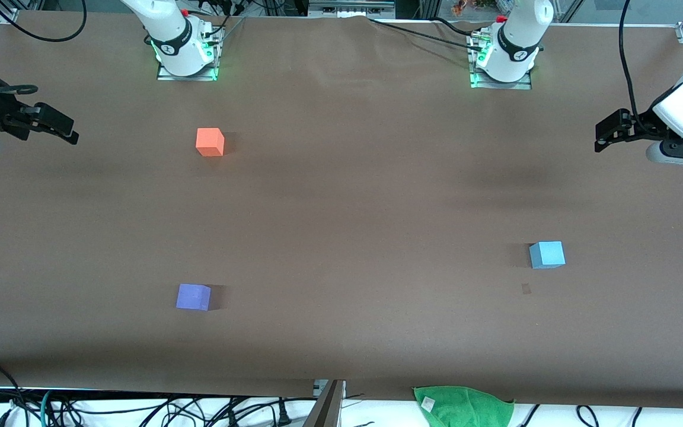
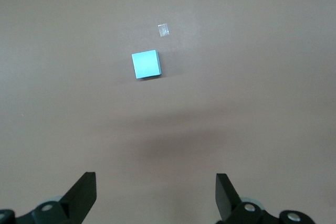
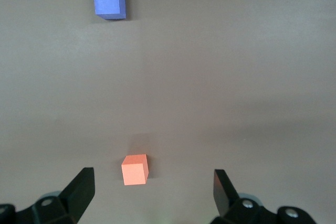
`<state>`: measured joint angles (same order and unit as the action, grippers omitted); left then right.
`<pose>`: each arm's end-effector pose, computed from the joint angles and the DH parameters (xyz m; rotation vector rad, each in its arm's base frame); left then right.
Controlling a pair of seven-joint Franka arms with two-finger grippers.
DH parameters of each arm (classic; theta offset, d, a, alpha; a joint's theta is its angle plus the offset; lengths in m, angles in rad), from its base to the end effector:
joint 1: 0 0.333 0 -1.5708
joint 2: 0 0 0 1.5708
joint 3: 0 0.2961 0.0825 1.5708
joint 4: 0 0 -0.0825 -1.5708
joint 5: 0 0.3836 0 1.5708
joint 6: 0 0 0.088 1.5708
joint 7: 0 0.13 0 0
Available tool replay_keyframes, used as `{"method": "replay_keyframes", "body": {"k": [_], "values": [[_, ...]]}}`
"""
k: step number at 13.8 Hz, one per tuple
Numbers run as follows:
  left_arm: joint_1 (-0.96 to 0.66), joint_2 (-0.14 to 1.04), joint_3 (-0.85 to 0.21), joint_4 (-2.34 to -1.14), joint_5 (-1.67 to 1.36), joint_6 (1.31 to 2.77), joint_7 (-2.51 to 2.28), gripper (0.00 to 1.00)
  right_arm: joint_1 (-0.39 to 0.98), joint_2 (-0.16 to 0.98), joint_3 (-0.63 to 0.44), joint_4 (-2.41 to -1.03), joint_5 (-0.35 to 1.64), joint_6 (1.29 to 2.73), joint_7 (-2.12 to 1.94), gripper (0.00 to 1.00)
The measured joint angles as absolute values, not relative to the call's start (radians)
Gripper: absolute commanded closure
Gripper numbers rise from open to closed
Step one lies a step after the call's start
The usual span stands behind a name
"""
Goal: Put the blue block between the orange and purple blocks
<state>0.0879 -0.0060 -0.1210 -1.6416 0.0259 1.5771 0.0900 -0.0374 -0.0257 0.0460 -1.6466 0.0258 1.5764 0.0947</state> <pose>0.5489 -0.0150 0.5522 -3.1093 0.1930 0.0924 0.5442 0.0083 0.5605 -3.1156 0.1354 0.0713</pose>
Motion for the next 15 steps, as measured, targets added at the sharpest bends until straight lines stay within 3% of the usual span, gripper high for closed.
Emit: {"method": "replay_keyframes", "body": {"k": [15], "values": [[0.089, 0.009, -0.122, -1.642, 0.026, 1.550, 0.090, 0.00, -0.037, -0.026, 0.046, -1.647, 0.026, 1.576, 0.095, 0.00]]}}
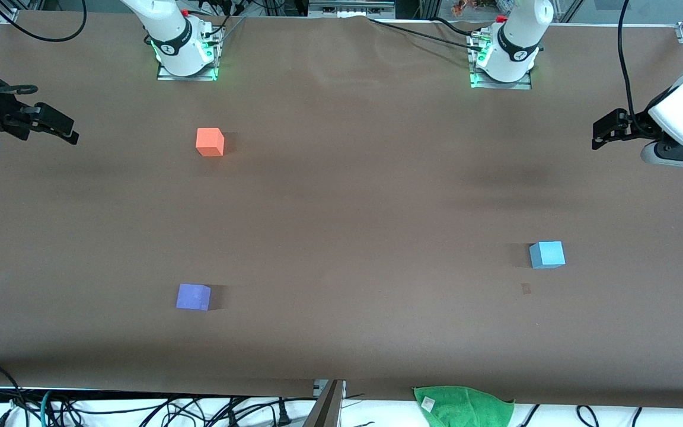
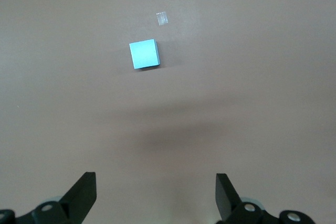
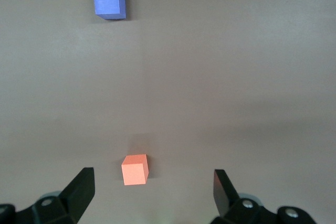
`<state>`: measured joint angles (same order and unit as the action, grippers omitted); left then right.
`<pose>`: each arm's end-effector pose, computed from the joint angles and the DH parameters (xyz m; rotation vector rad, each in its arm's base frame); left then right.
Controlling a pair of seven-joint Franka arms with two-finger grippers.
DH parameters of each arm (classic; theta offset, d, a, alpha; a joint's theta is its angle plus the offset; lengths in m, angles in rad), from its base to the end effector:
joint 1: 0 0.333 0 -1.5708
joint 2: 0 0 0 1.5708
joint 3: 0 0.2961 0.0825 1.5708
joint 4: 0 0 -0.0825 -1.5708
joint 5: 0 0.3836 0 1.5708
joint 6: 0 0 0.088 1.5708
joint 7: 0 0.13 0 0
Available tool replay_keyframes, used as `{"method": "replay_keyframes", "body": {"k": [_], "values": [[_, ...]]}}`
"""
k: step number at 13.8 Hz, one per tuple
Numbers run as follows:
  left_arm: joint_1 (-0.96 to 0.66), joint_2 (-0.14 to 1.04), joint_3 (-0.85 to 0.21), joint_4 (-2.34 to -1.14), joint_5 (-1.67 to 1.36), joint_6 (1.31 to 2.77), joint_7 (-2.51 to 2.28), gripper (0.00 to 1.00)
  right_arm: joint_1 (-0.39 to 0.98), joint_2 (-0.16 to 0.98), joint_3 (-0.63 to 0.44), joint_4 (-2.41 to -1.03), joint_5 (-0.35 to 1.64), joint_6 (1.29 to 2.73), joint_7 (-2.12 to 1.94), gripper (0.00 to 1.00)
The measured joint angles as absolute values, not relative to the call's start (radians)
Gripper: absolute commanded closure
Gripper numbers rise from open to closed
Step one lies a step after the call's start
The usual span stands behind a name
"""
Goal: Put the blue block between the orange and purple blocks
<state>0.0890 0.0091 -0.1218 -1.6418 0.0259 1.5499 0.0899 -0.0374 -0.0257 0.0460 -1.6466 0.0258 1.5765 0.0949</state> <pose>0.5484 -0.0143 0.5417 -3.1097 0.1923 0.1584 0.5442 0.0083 0.5606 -3.1155 0.1357 0.0712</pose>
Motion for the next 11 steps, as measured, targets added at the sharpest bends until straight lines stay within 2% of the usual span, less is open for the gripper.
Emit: {"method": "replay_keyframes", "body": {"k": [6, 11], "values": [[0.091, 0.050, -0.120, -1.642, 0.026, 1.572, 0.089, 0.00, -0.037, -0.026, 0.046, -1.647, 0.026, 1.576, 0.095, 0.00], [0.108, 0.230, -0.115, -1.649, 0.029, 1.799, 0.089, 0.00, -0.037, -0.026, 0.046, -1.647, 0.026, 1.576, 0.095, 0.00]]}}
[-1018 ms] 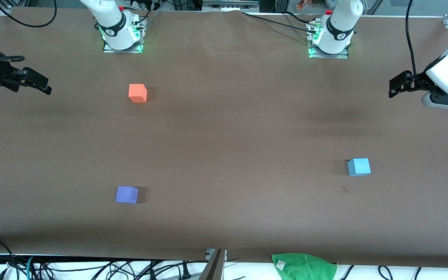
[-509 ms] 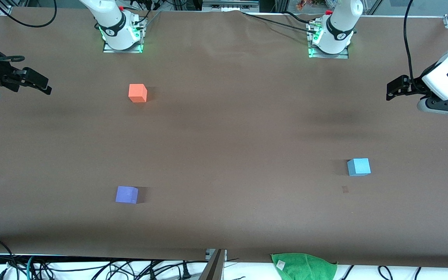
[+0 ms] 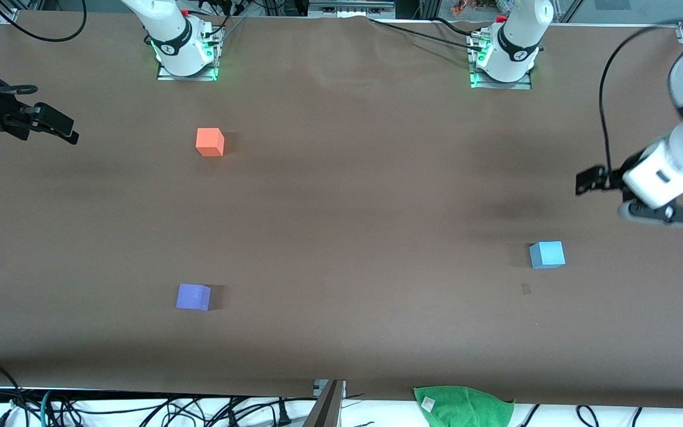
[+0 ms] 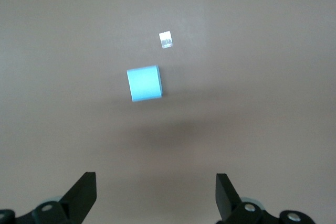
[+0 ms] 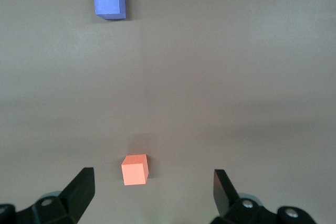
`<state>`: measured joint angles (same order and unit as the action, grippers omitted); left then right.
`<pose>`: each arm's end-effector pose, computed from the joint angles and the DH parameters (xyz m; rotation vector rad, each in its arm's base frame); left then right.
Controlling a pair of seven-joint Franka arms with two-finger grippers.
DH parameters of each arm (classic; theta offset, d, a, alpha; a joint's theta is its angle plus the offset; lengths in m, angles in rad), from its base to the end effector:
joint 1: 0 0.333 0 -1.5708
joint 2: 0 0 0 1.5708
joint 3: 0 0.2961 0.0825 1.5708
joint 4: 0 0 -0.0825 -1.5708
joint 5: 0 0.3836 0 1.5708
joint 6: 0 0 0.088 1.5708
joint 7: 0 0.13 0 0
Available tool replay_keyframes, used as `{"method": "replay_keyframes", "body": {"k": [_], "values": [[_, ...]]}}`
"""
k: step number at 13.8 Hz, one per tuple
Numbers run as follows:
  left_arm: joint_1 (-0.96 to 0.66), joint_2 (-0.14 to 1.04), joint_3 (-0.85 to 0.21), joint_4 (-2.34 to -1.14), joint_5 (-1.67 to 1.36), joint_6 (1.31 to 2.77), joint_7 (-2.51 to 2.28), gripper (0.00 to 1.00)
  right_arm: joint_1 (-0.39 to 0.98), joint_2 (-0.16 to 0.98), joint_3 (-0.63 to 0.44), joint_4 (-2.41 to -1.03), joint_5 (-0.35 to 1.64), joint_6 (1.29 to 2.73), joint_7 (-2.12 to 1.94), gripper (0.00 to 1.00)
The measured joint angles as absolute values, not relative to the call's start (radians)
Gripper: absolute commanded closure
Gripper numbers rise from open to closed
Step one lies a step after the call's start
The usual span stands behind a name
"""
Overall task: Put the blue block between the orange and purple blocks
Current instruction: 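Move the left gripper down over the light blue cube, then close the left gripper on the light blue cube and lift it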
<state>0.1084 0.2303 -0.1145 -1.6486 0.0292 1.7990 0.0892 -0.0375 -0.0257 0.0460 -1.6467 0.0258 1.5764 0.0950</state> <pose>0.6157 0.0037 0.4290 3.1339 -0.1585 -0.1230 0.5442 0.0082 0.5605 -3.1155 0.1360 0.0715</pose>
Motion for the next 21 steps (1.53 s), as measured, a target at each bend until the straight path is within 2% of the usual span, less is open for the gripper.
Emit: {"method": "replay_keyframes", "body": {"k": [3, 6, 16, 21], "values": [[0.118, 0.371, -0.111, -1.650, 0.089, 1.976, 0.089, 0.00, -0.038, -0.026, 0.046, -1.647, 0.026, 1.576, 0.095, 0.00], [0.127, 0.469, -0.111, -1.648, 0.101, 2.071, 0.089, 0.00, -0.038, -0.026, 0.046, -1.647, 0.026, 1.576, 0.095, 0.00], [0.165, 0.638, -0.108, -1.643, 0.101, 2.178, 0.076, 0.00, -0.038, -0.026, 0.046, -1.647, 0.026, 1.576, 0.095, 0.00], [0.166, 0.654, -0.116, -1.643, 0.059, 2.186, 0.030, 0.00, -0.038, -0.026, 0.046, -1.647, 0.026, 1.576, 0.095, 0.00]]}}
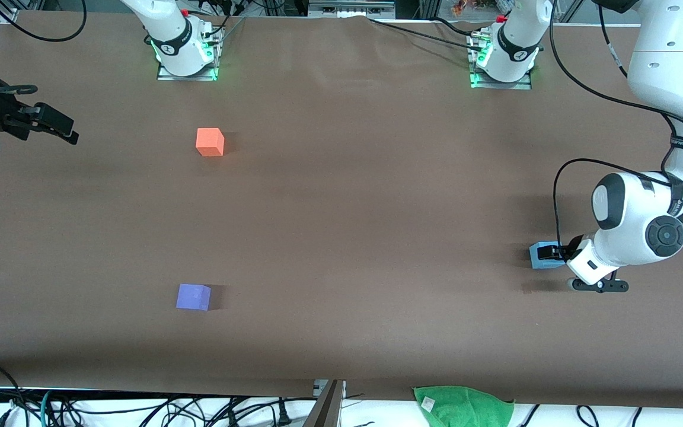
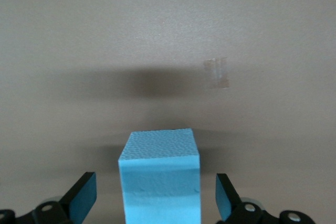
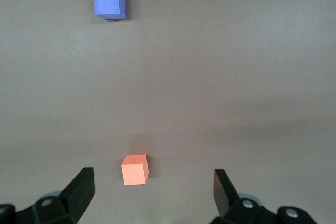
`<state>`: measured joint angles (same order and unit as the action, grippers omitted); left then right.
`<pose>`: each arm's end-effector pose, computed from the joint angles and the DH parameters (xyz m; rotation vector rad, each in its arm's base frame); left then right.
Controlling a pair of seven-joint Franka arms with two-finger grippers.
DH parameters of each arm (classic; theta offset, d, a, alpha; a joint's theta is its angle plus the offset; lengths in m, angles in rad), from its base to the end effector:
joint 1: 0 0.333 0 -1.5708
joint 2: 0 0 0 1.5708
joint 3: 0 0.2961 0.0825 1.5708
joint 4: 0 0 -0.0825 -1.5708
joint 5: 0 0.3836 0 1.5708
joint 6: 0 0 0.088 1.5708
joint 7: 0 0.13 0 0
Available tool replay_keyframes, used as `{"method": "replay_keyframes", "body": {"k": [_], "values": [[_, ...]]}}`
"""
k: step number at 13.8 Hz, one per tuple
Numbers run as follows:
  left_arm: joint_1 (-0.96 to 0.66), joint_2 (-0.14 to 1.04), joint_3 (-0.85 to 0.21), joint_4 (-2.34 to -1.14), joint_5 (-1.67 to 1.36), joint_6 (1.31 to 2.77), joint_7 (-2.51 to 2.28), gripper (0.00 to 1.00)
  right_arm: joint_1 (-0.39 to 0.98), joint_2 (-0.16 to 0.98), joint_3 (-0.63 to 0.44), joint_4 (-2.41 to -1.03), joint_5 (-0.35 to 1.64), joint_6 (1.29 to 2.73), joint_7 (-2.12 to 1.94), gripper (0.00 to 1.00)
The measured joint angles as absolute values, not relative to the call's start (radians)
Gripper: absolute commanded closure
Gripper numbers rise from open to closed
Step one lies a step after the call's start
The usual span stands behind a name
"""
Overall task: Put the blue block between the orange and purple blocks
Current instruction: 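Close the left gripper on the light blue cube and lift it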
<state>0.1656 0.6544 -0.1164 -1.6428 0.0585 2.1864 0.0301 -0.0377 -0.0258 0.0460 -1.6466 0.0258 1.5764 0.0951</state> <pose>0.6596 0.0413 0.1880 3.1071 0.0044 -0.1628 0.5442 0.0081 0.5606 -3.1155 0.1365 0.0712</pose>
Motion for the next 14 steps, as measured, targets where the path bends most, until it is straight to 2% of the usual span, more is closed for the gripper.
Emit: {"method": "replay_keyframes", "body": {"k": [7, 8, 9, 10, 12, 13, 14], "values": [[0.160, 0.694, -0.119, -1.647, 0.062, 2.216, 0.028, 0.00, -0.038, -0.026, 0.046, -1.647, 0.026, 1.576, 0.095, 0.00], [0.160, 0.700, -0.119, -1.647, 0.075, 2.218, 0.028, 0.06, -0.038, -0.026, 0.046, -1.647, 0.026, 1.575, 0.095, 0.00], [0.160, 0.704, -0.118, -1.647, 0.085, 2.219, 0.028, 0.26, -0.038, -0.026, 0.046, -1.647, 0.026, 1.575, 0.095, 0.00], [0.161, 0.704, -0.117, -1.648, 0.089, 2.219, 0.028, 0.52, -0.038, -0.026, 0.046, -1.647, 0.026, 1.575, 0.095, 0.00], [0.161, 0.704, -0.116, -1.649, 0.090, 2.219, 0.028, 0.83, -0.038, -0.026, 0.046, -1.647, 0.026, 1.575, 0.095, 0.00], [0.161, 0.705, -0.116, -1.650, 0.091, 2.219, 0.029, 0.89, -0.038, -0.026, 0.046, -1.647, 0.026, 1.575, 0.095, 0.00], [0.161, 0.705, -0.117, -1.650, 0.091, 2.219, 0.029, 0.90, -0.038, -0.026, 0.046, -1.647, 0.026, 1.575, 0.095, 0.00]]}}
